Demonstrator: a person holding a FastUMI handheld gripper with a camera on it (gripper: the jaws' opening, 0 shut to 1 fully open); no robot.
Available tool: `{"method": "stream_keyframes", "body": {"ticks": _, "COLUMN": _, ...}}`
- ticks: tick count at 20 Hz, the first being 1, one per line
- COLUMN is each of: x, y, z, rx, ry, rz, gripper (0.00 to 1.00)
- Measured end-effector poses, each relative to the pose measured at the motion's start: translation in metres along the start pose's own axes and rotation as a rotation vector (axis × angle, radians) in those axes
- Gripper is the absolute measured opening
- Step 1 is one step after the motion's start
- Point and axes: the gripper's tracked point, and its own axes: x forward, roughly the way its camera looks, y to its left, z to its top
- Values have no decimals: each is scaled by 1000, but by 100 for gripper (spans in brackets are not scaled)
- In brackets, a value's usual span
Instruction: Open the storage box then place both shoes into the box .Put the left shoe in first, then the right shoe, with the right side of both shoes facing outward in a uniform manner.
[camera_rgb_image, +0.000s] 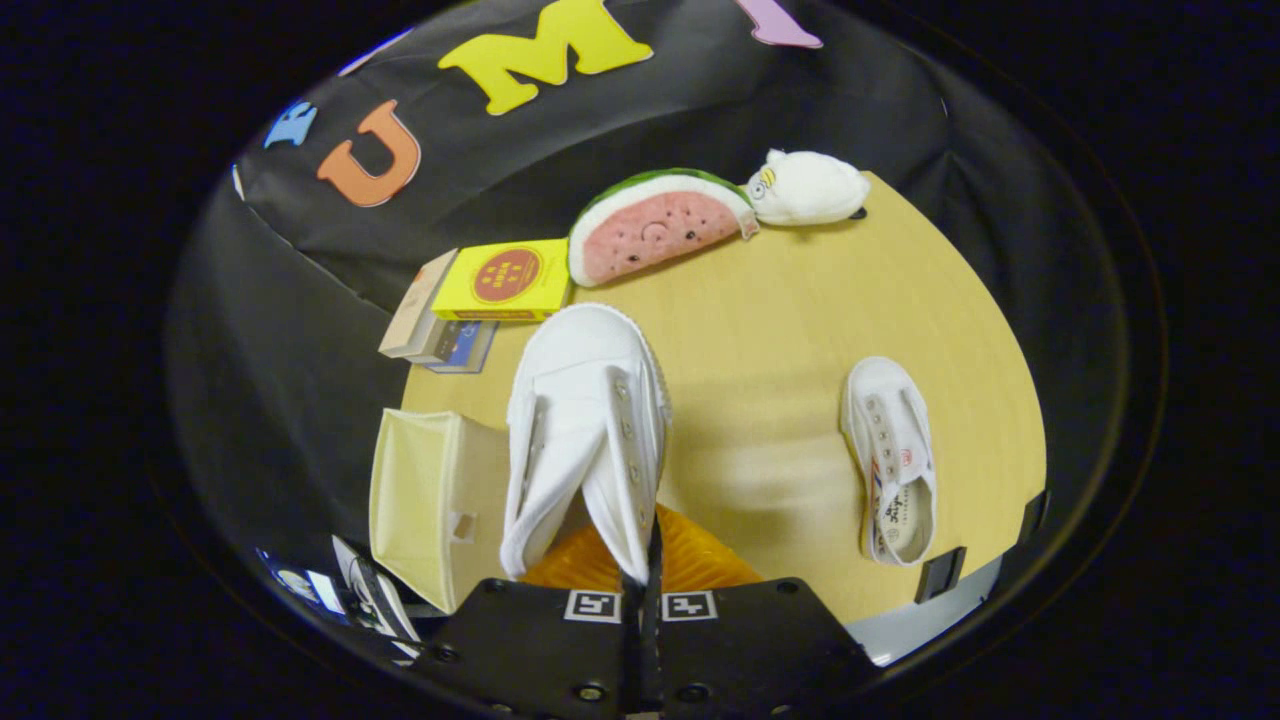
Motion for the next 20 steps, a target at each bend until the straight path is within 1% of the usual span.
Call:
{"method": "stream_keyframes", "body": {"ticks": 2, "x": -5, "y": 41, "z": -5, "rx": -21, "ry": -2, "rz": 9, "gripper": 0}}
{"method": "stream_keyframes", "body": {"ticks": 5, "x": 0, "y": 106, "z": -21, "rx": -53, "ry": -1, "rz": 50, "gripper": 0}}
{"method": "stream_keyframes", "body": {"ticks": 8, "x": 20, "y": 163, "z": -43, "rx": -90, "ry": 23, "rz": 68, "gripper": 0}}
{"method": "stream_keyframes", "body": {"ticks": 11, "x": 50, "y": 205, "z": -67, "rx": -74, "ry": 67, "rz": 63, "gripper": 0}}
{"method": "stream_keyframes", "body": {"ticks": 15, "x": 86, "y": 233, "z": -92, "rx": -23, "ry": 119, "rz": 21, "gripper": 0}}
{"method": "stream_keyframes", "body": {"ticks": 20, "x": 121, "y": 237, "z": -103, "rx": 30, "ry": 106, "rz": -90, "gripper": 0}}
